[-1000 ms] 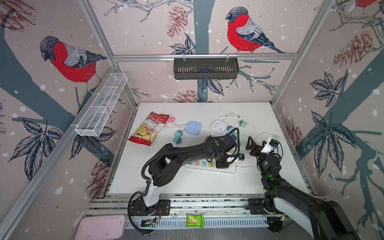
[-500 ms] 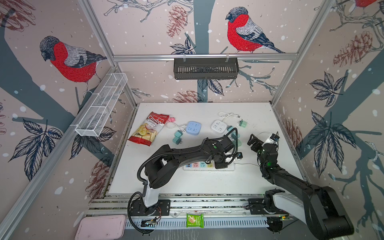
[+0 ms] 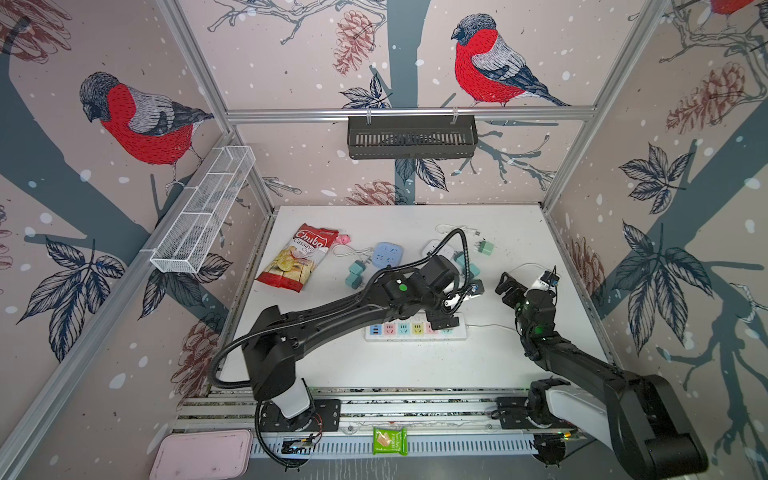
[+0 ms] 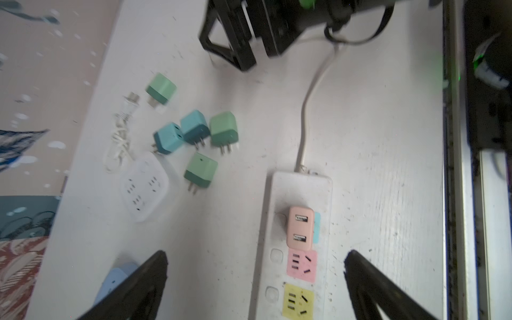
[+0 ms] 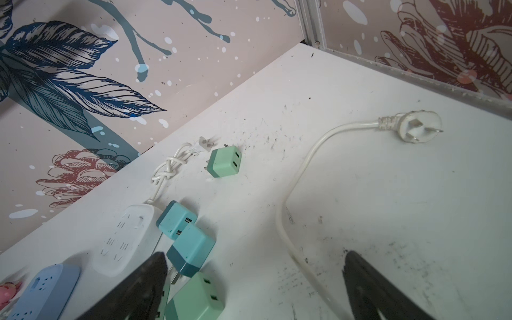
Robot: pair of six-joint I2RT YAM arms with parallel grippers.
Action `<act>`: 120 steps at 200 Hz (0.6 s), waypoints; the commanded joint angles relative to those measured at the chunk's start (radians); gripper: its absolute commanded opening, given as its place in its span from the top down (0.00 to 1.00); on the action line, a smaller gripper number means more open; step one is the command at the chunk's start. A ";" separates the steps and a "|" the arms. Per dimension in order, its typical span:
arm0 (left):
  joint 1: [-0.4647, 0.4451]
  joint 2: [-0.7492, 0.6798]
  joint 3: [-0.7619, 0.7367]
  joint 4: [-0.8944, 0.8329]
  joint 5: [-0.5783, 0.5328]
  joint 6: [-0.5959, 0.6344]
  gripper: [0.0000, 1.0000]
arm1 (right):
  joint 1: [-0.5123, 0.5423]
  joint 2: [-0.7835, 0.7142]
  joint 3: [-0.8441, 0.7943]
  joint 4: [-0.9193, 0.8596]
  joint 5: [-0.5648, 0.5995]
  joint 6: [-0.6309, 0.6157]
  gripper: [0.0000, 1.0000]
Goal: Insert the plug
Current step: 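Raise the left gripper off the strip while the right gripper nears the green adapters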
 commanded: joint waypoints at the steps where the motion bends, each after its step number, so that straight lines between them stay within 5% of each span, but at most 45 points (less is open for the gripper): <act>1: 0.007 -0.140 -0.104 0.316 -0.211 -0.121 0.01 | 0.000 -0.006 0.003 0.028 -0.046 -0.009 0.00; 46: 0.042 -0.373 -0.349 0.684 -0.416 -0.145 0.01 | 0.000 -0.015 0.005 0.011 -0.057 -0.014 0.00; 93: 0.324 -0.506 -0.414 0.741 -0.185 -0.531 0.01 | 0.006 -0.039 0.053 -0.070 -0.050 0.030 0.03; 120: 0.364 -0.550 -0.504 0.896 -0.089 -0.523 0.01 | 0.160 -0.092 0.204 -0.250 0.026 0.041 0.09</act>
